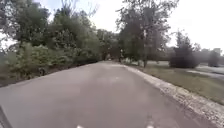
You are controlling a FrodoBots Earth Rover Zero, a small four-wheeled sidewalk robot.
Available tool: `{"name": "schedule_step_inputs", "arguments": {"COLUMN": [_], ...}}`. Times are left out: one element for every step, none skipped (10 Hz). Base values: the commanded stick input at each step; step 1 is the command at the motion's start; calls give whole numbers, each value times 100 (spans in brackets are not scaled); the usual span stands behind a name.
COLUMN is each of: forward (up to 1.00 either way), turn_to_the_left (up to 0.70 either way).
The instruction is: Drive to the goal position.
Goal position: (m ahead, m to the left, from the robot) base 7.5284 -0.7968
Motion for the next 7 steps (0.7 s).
{"name": "schedule_step_inputs", "arguments": {"forward": [70,70,70,70,70,70,70], "turn_to_the_left": [-4,0,0,0,0,0,0]}}
